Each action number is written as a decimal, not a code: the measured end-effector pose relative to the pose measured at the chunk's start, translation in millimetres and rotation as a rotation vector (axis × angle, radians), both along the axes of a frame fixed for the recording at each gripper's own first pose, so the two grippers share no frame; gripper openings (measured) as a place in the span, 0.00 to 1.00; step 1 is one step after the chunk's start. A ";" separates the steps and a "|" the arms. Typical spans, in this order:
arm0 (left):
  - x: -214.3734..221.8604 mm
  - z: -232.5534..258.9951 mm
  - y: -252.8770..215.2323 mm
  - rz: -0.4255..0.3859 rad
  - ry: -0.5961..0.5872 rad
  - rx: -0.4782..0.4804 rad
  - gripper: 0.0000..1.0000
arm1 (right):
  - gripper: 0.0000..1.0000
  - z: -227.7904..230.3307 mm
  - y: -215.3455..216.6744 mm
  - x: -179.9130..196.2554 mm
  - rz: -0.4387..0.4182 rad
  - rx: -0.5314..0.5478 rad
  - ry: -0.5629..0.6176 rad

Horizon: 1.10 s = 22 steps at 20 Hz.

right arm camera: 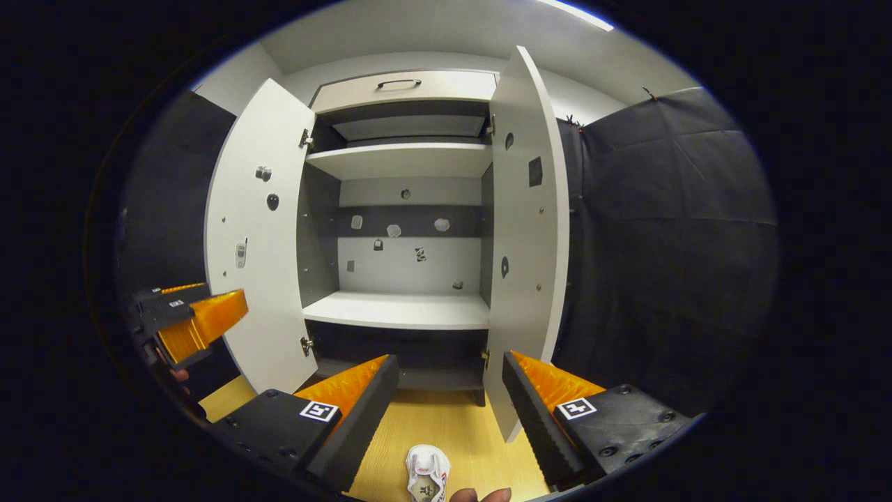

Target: Grab one shoe with the right hand and put it into the shoe cabinet, grab the other shoe with the left hand and put it into the shoe cabinet; then close the right door with the right hand and the left door with the left hand.

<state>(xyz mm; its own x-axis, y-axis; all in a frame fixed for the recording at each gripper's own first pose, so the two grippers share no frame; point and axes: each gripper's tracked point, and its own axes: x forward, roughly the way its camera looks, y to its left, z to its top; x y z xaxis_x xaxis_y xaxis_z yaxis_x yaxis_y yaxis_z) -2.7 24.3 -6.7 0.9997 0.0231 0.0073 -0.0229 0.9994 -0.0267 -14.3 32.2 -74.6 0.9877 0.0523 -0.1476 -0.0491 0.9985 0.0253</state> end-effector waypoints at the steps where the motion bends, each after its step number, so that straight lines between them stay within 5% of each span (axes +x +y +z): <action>1: -1.2 -2.8 4.8 0.007 0.006 0.006 0.95 | 0.98 -15.4 6.3 -1.7 0.016 0.003 0.031; 12: -1.6 -23.3 37.8 0.051 0.026 0.000 0.96 | 0.96 -221.9 56.5 -37.6 0.147 0.052 0.461; 16: 5.2 -33.8 37.1 0.038 0.042 0.001 0.96 | 0.77 -286.0 57.0 -49.5 0.122 0.085 0.592; 18: 8.9 -38.6 37.3 0.033 0.049 -0.003 0.96 | 0.57 -317.5 50.4 -53.1 0.087 0.094 0.643; 22: 13.6 -47.1 37.8 0.024 0.063 -0.005 0.96 | 0.54 -365.3 45.3 -44.2 0.046 0.098 0.688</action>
<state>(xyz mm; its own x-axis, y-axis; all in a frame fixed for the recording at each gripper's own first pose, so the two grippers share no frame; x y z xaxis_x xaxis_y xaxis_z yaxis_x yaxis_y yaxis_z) 10.8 62.1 -53.9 0.9974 0.0465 -0.0557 -0.0482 0.9984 -0.0291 -58.5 77.5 -439.9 0.6681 0.1370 -0.7313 -0.0317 0.9873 0.1559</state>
